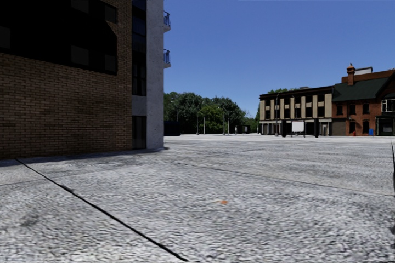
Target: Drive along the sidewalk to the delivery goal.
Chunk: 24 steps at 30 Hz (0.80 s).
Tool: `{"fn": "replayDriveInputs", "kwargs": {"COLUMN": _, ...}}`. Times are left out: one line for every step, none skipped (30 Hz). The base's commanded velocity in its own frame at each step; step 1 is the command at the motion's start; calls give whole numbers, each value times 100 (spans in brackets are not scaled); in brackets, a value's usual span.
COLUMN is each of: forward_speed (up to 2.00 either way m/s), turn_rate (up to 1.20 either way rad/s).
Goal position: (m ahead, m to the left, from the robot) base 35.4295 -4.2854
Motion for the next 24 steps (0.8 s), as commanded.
{"fn": "replayDriveInputs", "kwargs": {"forward_speed": 200, "turn_rate": 0}}
{"fn": "replayDriveInputs", "kwargs": {"forward_speed": 200, "turn_rate": 0}}
{"fn": "replayDriveInputs", "kwargs": {"forward_speed": 200, "turn_rate": 0}}
{"fn": "replayDriveInputs", "kwargs": {"forward_speed": 200, "turn_rate": 0}}
{"fn": "replayDriveInputs", "kwargs": {"forward_speed": 200, "turn_rate": 0}}
{"fn": "replayDriveInputs", "kwargs": {"forward_speed": 200, "turn_rate": 0}}
{"fn": "replayDriveInputs", "kwargs": {"forward_speed": 200, "turn_rate": 0}}
{"fn": "replayDriveInputs", "kwargs": {"forward_speed": 200, "turn_rate": 0}}
{"fn": "replayDriveInputs", "kwargs": {"forward_speed": 200, "turn_rate": 0}}
{"fn": "replayDriveInputs", "kwargs": {"forward_speed": 200, "turn_rate": 0}}
{"fn": "replayDriveInputs", "kwargs": {"forward_speed": 200, "turn_rate": 0}}
{"fn": "replayDriveInputs", "kwargs": {"forward_speed": 200, "turn_rate": 0}}
{"fn": "replayDriveInputs", "kwargs": {"forward_speed": 200, "turn_rate": 0}}
{"fn": "replayDriveInputs", "kwargs": {"forward_speed": 200, "turn_rate": 0}}
{"fn": "replayDriveInputs", "kwargs": {"forward_speed": 200, "turn_rate": 0}}
{"fn": "replayDriveInputs", "kwargs": {"forward_speed": 200, "turn_rate": 0}}
{"fn": "replayDriveInputs", "kwargs": {"forward_speed": 200, "turn_rate": 0}}
{"fn": "replayDriveInputs", "kwargs": {"forward_speed": 200, "turn_rate": 0}}
{"fn": "replayDriveInputs", "kwargs": {"forward_speed": 200, "turn_rate": 0}}
{"fn": "replayDriveInputs", "kwargs": {"forward_speed": 200, "turn_rate": 0}}
{"fn": "replayDriveInputs", "kwargs": {"forward_speed": 200, "turn_rate": 0}}
{"fn": "replayDriveInputs", "kwargs": {"forward_speed": 200, "turn_rate": 0}}
{"fn": "replayDriveInputs", "kwargs": {"forward_speed": 200, "turn_rate": 0}}
{"fn": "replayDriveInputs", "kwargs": {"forward_speed": 200, "turn_rate": 0}}
